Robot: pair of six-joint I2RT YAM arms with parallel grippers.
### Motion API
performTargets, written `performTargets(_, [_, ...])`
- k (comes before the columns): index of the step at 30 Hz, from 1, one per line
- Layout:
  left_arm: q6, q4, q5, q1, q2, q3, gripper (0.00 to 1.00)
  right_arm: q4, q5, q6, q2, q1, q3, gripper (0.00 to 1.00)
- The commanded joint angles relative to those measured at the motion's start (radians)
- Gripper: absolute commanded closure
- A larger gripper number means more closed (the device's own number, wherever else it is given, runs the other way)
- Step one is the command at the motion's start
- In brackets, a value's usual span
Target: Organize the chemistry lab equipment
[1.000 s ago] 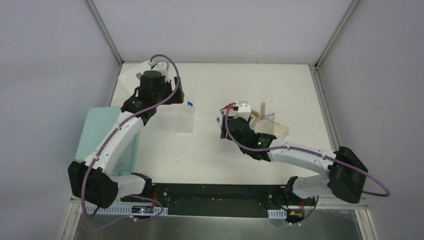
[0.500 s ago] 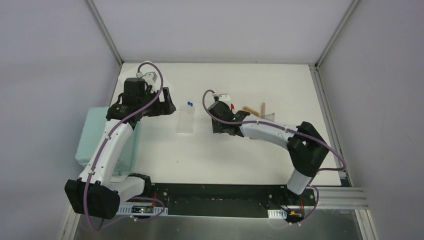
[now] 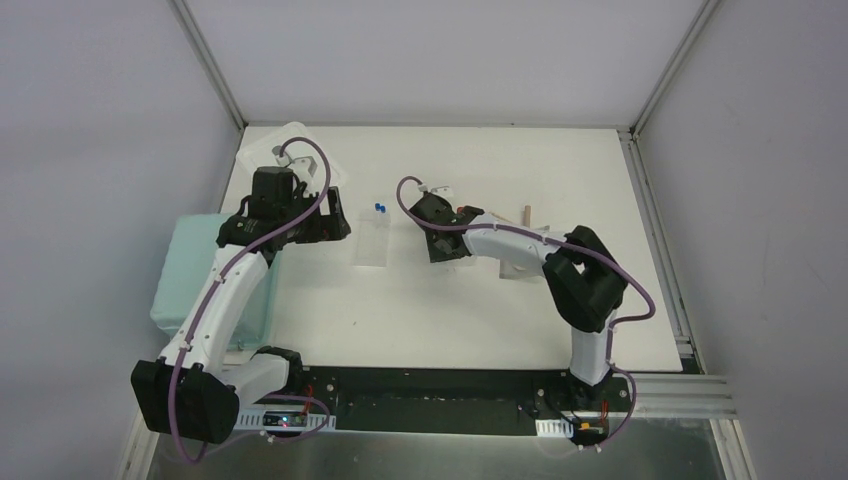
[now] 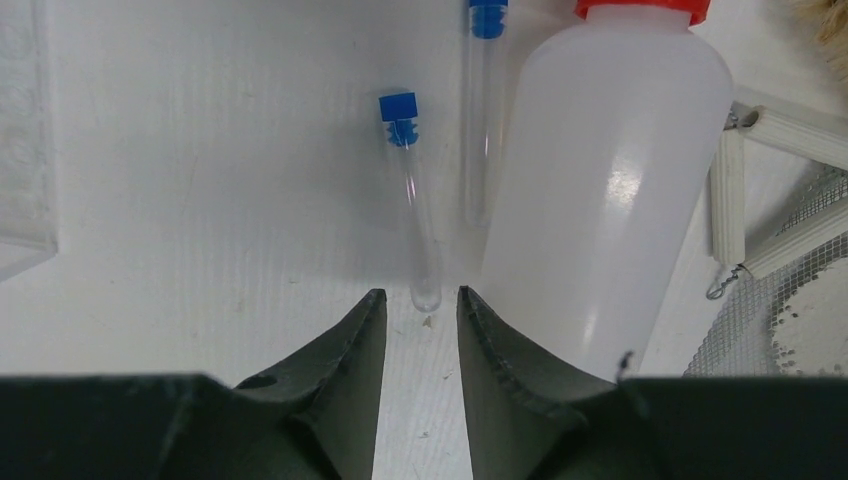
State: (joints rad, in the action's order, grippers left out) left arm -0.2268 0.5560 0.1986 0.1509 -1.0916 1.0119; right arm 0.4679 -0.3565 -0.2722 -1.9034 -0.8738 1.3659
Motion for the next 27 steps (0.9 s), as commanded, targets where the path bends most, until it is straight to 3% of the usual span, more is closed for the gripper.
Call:
performTargets(1, [0.012, -0.037, -0.015, -0.001, 0.033, -0.005, 0.10, 0.054, 0.003, 0.021, -0.025, 0.007, 0.041, 0.66])
performTargets(27, [0.003, -0.046, 0.020, -0.001, 0.040, -0.022, 0.10, -0.026, 0.025, 0.051, -0.082, 0.009, 0.010, 0.80])
